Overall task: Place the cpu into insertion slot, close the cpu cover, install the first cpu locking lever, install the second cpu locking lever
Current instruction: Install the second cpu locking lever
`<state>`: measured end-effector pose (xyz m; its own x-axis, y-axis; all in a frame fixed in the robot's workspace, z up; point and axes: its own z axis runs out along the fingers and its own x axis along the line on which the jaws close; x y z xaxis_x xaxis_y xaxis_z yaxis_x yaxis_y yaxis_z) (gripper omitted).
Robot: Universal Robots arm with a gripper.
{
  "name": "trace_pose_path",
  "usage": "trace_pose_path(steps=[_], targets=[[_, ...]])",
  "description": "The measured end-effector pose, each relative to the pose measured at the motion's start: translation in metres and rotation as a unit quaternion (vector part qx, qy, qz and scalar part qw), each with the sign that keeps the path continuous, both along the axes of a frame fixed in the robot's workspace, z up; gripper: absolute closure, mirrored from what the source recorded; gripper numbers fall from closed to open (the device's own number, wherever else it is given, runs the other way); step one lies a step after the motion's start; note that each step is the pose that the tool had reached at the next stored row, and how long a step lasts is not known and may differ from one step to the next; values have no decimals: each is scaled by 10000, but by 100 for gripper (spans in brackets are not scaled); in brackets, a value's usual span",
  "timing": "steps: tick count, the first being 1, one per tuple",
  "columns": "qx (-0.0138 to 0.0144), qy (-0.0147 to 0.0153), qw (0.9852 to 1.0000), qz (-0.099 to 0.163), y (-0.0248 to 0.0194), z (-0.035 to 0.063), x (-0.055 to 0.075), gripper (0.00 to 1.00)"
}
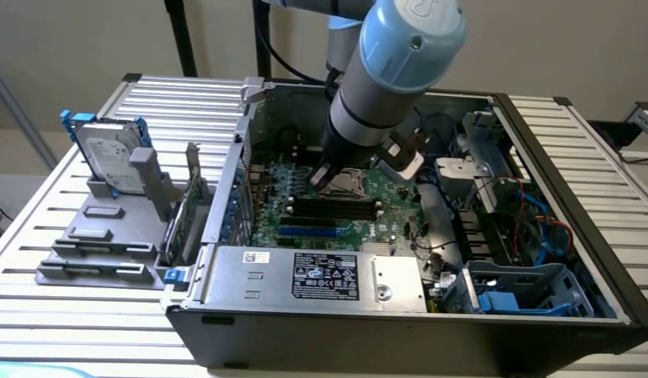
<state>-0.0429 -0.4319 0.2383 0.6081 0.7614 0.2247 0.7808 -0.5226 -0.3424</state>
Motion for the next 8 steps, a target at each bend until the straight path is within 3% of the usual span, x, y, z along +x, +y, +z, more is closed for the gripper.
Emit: trace_pose_path(steps=[4, 8], targets=[[-1, -2, 10000, 0, 0, -59, -19, 89], [0, -25, 10000, 0, 7, -132, -41, 89]])
